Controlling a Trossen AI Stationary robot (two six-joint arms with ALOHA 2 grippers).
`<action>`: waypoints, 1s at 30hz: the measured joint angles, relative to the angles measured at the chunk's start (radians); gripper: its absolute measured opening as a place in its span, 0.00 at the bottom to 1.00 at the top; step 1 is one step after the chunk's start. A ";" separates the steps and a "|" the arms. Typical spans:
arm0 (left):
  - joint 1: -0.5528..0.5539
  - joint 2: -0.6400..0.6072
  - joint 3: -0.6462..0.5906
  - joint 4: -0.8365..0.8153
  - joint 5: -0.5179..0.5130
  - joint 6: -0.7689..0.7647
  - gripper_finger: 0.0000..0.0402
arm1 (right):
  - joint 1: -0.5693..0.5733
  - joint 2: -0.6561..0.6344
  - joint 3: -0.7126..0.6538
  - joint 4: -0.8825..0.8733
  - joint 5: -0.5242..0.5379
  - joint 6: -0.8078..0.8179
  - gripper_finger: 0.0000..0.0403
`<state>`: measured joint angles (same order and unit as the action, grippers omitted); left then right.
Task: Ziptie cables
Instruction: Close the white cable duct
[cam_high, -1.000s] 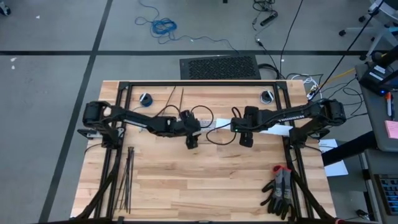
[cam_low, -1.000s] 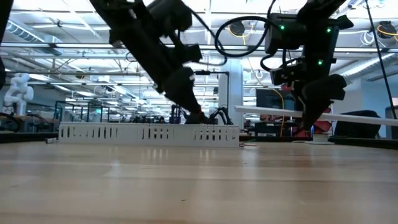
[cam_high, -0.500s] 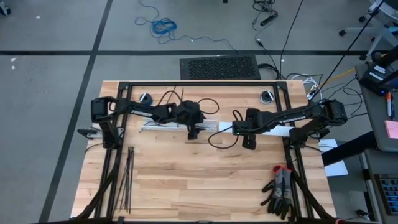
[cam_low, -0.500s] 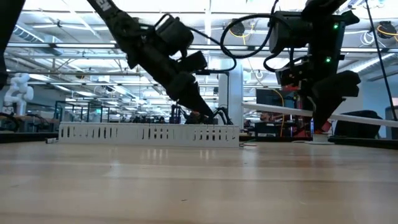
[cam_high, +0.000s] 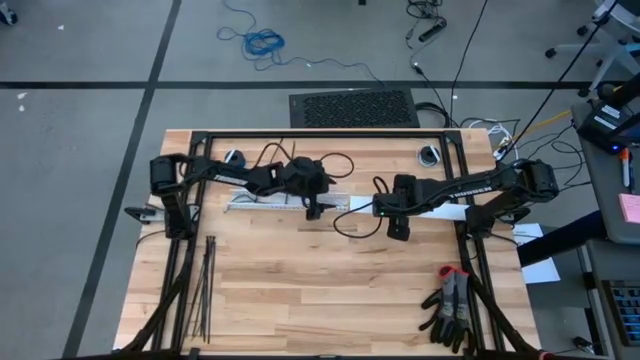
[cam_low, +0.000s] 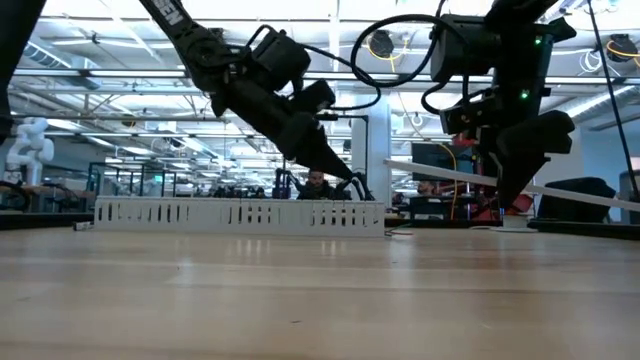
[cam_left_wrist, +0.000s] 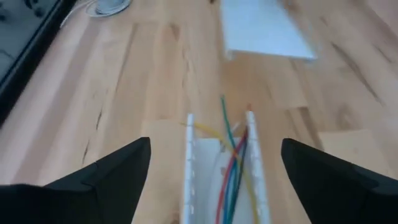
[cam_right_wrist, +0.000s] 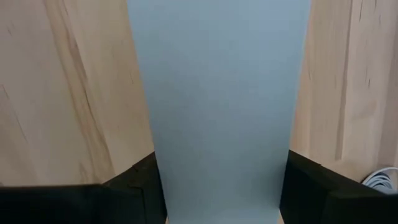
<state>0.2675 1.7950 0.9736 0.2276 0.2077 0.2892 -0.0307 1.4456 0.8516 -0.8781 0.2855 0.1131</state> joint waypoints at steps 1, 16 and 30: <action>0.001 0.013 0.001 0.013 0.000 -0.017 0.89 | 0.000 0.000 0.000 0.001 0.000 0.000 0.53; -0.001 0.175 0.067 0.034 -0.040 -0.108 0.84 | -0.011 -0.001 -0.009 0.032 -0.004 -0.009 0.53; -0.001 0.175 0.069 -0.034 -0.051 -0.120 0.62 | -0.209 0.040 -0.044 0.130 -0.150 -0.205 0.53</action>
<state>0.2661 1.9701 1.0428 0.1936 0.1562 0.1696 -0.2400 1.4851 0.8078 -0.7484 0.1360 -0.0921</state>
